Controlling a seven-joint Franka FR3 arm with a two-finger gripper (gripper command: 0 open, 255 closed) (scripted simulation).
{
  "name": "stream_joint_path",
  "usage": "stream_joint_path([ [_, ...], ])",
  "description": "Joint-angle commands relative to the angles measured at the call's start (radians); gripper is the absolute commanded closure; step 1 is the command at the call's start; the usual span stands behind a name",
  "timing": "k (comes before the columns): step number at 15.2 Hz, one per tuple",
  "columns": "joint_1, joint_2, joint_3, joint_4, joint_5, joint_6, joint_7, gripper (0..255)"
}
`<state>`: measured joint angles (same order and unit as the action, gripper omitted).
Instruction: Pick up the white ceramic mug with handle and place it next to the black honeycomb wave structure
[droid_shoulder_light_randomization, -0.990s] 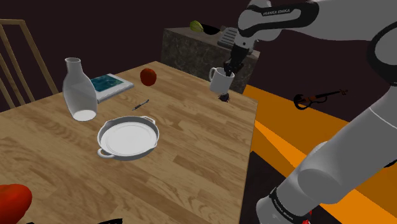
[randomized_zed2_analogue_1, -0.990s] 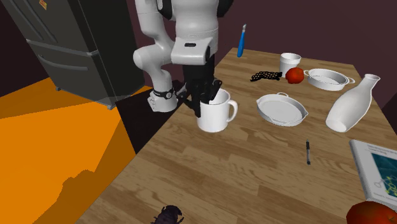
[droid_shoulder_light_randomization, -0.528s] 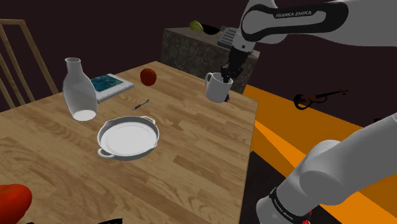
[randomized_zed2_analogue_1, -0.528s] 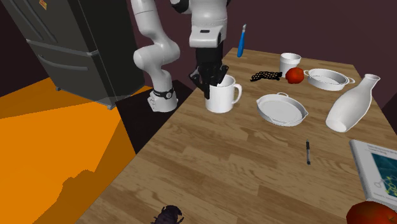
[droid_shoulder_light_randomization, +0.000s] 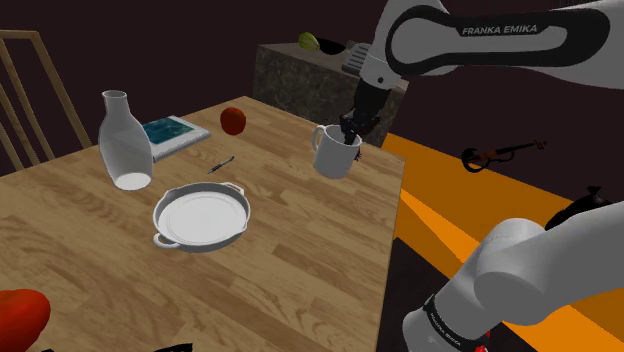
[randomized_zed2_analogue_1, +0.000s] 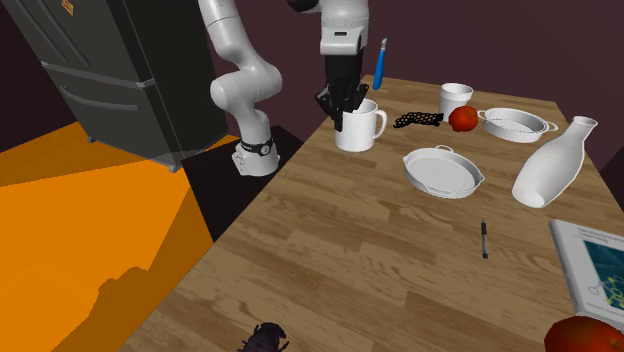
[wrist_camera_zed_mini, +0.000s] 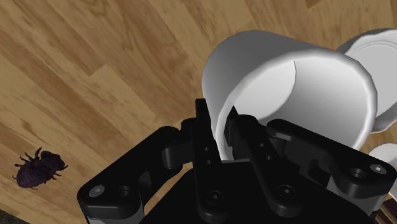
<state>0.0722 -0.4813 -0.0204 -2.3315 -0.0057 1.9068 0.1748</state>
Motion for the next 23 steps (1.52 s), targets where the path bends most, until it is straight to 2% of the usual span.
stream_joint_path([
  [1, 0.019, -0.046, 0.037, -0.042, 0.015, -0.005, 0.049, 255],
  [12, 0.136, -0.189, 0.243, -0.128, 0.133, -0.053, 0.301, 255],
  [23, 0.240, -0.184, 0.475, -0.073, 0.258, -0.075, 0.572, 255],
])
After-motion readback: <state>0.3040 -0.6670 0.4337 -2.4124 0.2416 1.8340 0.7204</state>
